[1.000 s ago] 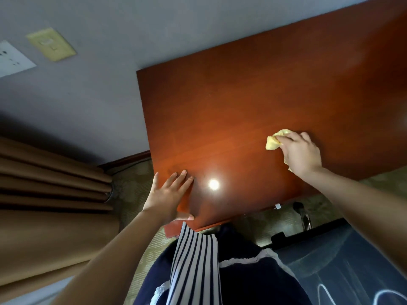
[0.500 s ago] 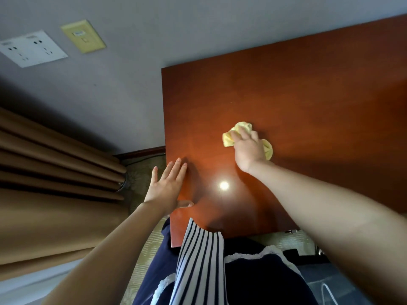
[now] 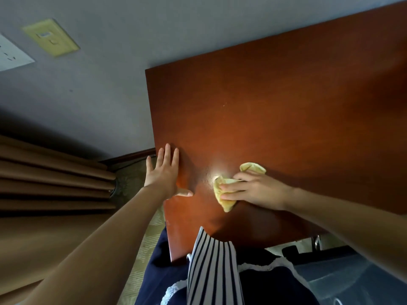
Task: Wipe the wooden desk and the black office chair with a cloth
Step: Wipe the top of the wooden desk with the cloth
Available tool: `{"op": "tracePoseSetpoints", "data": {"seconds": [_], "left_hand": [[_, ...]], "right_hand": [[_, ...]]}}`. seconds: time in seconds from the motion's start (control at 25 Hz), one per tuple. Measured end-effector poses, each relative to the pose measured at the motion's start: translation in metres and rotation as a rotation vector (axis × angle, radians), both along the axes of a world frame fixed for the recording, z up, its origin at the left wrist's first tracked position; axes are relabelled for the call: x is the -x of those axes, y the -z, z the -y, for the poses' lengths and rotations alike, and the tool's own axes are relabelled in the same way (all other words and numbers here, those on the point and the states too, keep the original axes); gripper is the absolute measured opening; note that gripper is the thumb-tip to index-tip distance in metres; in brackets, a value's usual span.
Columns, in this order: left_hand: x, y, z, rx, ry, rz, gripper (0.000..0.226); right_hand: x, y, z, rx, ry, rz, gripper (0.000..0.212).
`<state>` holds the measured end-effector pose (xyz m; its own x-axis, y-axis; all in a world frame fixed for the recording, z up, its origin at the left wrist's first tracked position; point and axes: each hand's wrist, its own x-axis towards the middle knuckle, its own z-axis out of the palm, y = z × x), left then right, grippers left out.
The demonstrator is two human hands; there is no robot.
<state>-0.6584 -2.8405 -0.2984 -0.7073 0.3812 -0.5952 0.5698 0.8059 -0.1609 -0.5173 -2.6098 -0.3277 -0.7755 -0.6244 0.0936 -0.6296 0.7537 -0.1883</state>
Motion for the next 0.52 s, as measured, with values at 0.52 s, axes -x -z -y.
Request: {"op": "tracePoseSetpoints", "data": {"seconds": [0.52], "left_hand": [[0.013, 0.008, -0.009, 0.021, 0.026, 0.041, 0.147]], "right_hand": [[0.100, -0.006, -0.081, 0.044, 0.676, 0.232, 0.051]]}}
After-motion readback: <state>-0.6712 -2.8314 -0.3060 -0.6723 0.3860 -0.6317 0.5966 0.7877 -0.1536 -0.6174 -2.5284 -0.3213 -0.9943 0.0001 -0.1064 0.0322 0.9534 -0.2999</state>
